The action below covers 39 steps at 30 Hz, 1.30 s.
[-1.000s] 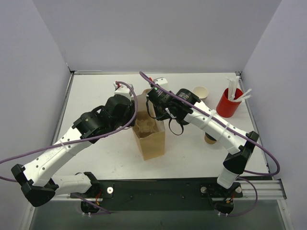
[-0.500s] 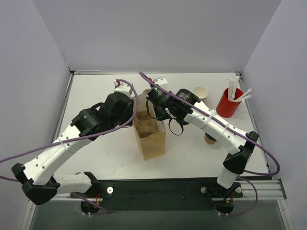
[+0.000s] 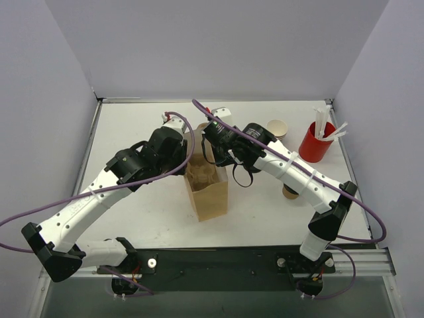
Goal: Pack the takeout coffee
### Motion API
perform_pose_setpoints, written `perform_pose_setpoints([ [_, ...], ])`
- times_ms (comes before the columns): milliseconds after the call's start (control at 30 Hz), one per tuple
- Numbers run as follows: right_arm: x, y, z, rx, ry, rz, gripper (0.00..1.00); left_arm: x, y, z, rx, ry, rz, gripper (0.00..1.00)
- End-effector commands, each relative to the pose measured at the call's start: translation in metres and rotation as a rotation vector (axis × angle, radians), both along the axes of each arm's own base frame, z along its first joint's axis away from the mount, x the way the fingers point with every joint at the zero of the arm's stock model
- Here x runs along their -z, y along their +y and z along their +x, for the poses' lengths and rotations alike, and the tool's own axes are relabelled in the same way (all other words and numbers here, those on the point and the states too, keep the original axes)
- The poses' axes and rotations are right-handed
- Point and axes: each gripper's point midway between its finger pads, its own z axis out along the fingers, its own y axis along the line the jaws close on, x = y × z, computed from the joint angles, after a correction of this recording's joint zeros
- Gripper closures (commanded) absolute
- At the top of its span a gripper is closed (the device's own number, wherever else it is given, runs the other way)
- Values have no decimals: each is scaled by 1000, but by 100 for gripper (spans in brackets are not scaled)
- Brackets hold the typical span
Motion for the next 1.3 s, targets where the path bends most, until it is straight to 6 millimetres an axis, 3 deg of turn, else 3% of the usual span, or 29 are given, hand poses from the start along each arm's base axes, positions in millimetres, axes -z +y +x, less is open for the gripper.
perform_pose_setpoints([
  [0, -1, -9, -2, 12, -6, -21, 100, -15, -2, -2, 26, -28, -75, 62],
  [67, 0, -8, -2, 11, -5, -20, 100, -22, -3, -2, 35, -44, -105, 61],
  [167, 0, -8, -2, 10, -5, -17, 100, -16, 3, 0, 26, -26, -69, 61],
  [500, 2, -15, 1, 28, -5, -24, 100, 1, 16, 2, 1, 6, 26, 75],
  [700, 2, -24, 6, 48, -4, -22, 100, -2, 36, 5, -63, -12, 80, 100],
  [767, 3, -24, 6, 48, 0, -20, 100, -10, 39, 6, -71, -32, 72, 100],
  [867, 3, -16, 6, 20, 14, -2, 100, -20, 37, 7, -65, -55, 55, 100],
  [967, 1, 5, 1, -54, 41, 58, 99, -18, 35, 8, -60, -49, 56, 100],
  [1100, -7, 33, -6, -158, 45, 122, 73, -18, 29, 9, -54, -42, 35, 100],
  [1200, -14, 39, -8, -190, 36, 152, 59, -20, 28, 10, -58, -43, 29, 100],
  [1267, -19, 40, -8, -200, 23, 169, 56, -22, 28, 10, -64, -42, 27, 100],
])
